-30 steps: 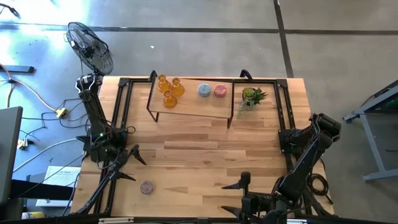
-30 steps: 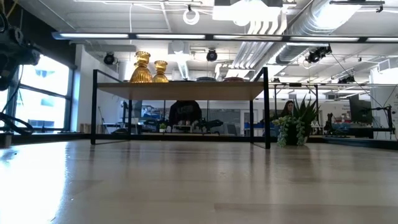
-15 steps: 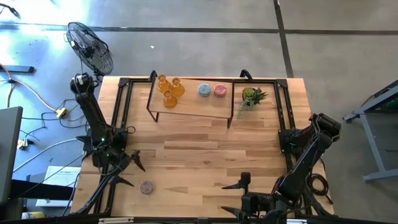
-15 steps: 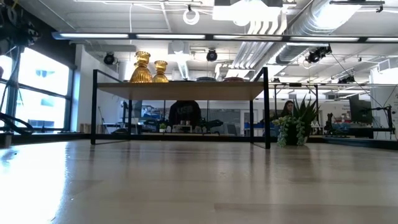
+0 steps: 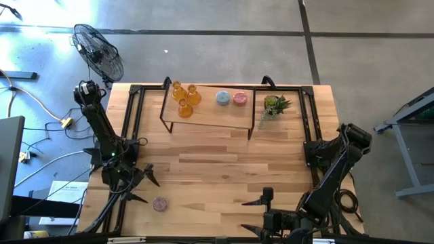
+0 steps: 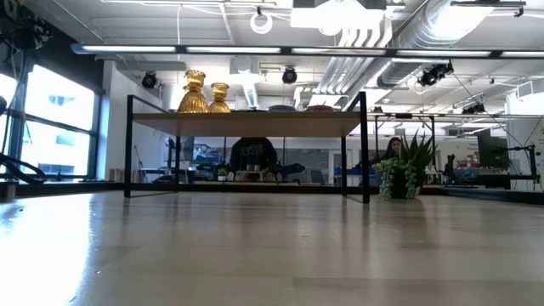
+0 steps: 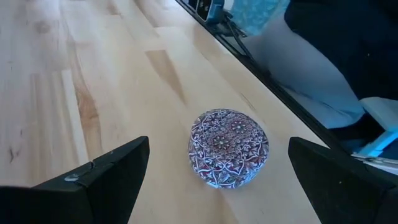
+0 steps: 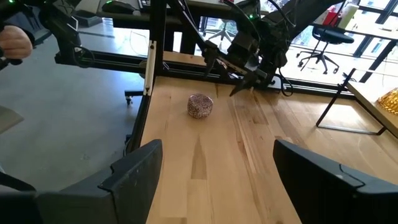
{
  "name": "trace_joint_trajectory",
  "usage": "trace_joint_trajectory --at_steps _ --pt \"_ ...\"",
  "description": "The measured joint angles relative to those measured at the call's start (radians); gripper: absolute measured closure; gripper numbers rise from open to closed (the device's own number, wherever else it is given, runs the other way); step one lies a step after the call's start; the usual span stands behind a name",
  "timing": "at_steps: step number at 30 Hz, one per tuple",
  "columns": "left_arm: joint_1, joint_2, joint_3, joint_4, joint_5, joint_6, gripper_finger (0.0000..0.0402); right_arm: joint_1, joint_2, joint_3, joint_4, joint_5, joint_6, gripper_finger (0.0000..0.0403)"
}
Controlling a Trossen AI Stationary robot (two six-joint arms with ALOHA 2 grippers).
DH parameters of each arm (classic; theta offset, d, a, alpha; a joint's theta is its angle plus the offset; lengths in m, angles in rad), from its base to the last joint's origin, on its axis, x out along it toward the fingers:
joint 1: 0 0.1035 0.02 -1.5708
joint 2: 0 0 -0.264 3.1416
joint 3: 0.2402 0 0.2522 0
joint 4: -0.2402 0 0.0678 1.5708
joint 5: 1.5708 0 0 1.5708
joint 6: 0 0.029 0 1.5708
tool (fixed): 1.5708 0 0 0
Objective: Pick & Place candle stick holders
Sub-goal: Put the red scented candle on the shelf
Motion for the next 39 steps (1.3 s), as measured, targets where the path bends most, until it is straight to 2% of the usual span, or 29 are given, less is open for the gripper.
trace_joint_trajectory --at_steps 7,10,16,22,26,35,39 --pt "0.0 0.014 0.0 -0.026 -0.027 -0.054 0.0025 0.0 0.0 0.0 0.0 -0.006 -0.001 0.01" --pt "0.0 0.014 0.0 -0.08 0.01 -0.046 0.0025 0.0 0.0 0.0 0.0 -0.008 -0.001 0.01" --pt "0.001 0.014 0.004 -0.165 0.092 0.07 0.0025 0.0 0.0 0.0 0.0 -0.007 -0.001 0.01" --pt "0.003 0.014 0.03 -0.139 0.109 0.208 0.0025 0.0 0.0 0.0 -0.001 0.0 -0.005 0.01" --pt "0.004 0.013 0.034 -0.128 0.141 0.177 0.0025 0.0 0.0 0.0 -0.001 0.0 -0.009 0.01" --pt "0.006 0.013 0.035 -0.121 0.127 0.18 0.0025 0.0 0.0 0.0 -0.001 0.0 -0.008 0.01" --pt "0.053 0.014 0.035 -0.1 0.187 0.22 0.0025 0.0 0.0 0.0 -0.001 0.0 -0.008 0.01"
